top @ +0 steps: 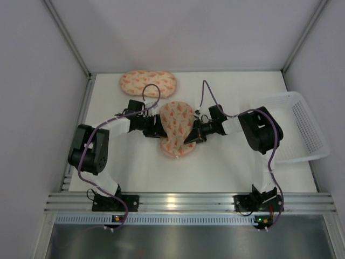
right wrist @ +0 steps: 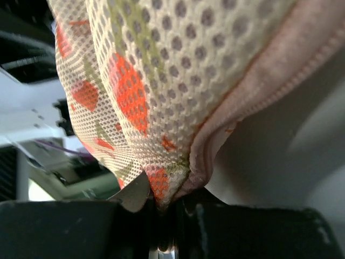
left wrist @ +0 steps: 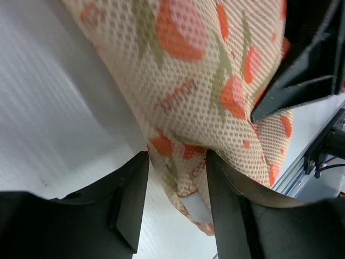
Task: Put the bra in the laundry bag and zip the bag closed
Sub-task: Adjust the laundry bag at the center of the board, then zip the zipper on the laundry bag.
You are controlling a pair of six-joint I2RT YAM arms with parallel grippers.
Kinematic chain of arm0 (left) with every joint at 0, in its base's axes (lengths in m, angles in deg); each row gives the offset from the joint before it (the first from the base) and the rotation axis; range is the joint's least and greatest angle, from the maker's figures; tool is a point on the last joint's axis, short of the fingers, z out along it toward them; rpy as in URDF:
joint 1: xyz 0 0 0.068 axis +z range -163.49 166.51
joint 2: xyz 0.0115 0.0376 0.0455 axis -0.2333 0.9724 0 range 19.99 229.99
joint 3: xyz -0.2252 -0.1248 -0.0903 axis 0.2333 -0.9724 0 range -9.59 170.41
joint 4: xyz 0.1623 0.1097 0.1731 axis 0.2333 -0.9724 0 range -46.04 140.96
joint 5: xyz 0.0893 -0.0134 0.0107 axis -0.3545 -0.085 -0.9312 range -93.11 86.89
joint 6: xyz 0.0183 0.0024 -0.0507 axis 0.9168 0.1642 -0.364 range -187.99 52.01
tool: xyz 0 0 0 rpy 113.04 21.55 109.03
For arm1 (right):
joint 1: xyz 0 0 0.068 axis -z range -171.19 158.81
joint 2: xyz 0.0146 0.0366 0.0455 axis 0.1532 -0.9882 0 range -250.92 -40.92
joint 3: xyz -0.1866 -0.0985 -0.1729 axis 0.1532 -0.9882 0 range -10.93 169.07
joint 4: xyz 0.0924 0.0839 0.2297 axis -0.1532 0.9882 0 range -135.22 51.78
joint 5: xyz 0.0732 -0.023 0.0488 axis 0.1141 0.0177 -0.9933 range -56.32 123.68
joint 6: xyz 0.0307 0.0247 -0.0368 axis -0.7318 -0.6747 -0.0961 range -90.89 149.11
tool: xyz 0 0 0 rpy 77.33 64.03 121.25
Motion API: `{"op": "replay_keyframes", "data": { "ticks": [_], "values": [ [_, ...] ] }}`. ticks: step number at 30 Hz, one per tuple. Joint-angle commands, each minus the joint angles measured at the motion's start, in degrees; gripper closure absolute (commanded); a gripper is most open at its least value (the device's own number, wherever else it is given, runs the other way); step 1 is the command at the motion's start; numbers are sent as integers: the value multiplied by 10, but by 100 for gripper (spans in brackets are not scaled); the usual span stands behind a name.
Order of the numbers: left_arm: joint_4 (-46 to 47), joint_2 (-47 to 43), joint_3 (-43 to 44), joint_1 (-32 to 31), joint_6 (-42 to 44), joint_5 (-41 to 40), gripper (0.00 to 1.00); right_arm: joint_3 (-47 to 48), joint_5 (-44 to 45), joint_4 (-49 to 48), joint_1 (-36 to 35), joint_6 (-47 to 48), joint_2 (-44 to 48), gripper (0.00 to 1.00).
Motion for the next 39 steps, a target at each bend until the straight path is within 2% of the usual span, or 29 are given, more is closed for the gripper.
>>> {"op": "replay_keyframes", "data": {
  "ticks": [1,5,10,16,20,23,24,26,27,28,30,32,34,39],
  "values": [
    [84,-102,-52,31,25,53,47,-16,-4,-273,11,-221,19,100],
    [86,-182,-118,45,43,96,46,-23,22,-383,23,-315,-12,100],
    [133,-221,-174,45,-2,133,45,-37,61,-512,22,-437,-54,100],
    [205,-208,-192,45,-61,137,45,-45,110,-487,20,-414,-41,100],
    [199,-250,-213,45,-69,65,44,-45,136,-445,20,-402,-36,100],
    [171,-296,-208,42,-11,48,42,-48,155,-415,18,-393,-24,100],
    [145,-305,-197,34,65,-17,43,-50,166,-406,18,-391,-18,100],
    [56,-316,-165,-29,148,-104,47,-52,176,-380,17,-382,-11,100],
    [35,-313,-156,-59,196,-195,48,-52,184,-372,17,-375,-4,100],
    [25,-308,-141,-116,205,-241,51,-52,190,-361,16,-371,-1,100],
    [-10,-279,-121,-155,200,-271,57,-54,205,-338,15,-368,8,100],
    [-14,-261,-102,-189,176,-341,62,-58,217,-304,12,-363,17,100],
    [-9,-257,-93,-216,164,-387,63,-60,234,-276,10,-361,25,100],
    [-6,-227,-73,-243,102,-413,59,-58,242,-246,8,-362,29,100]
  ]
}}
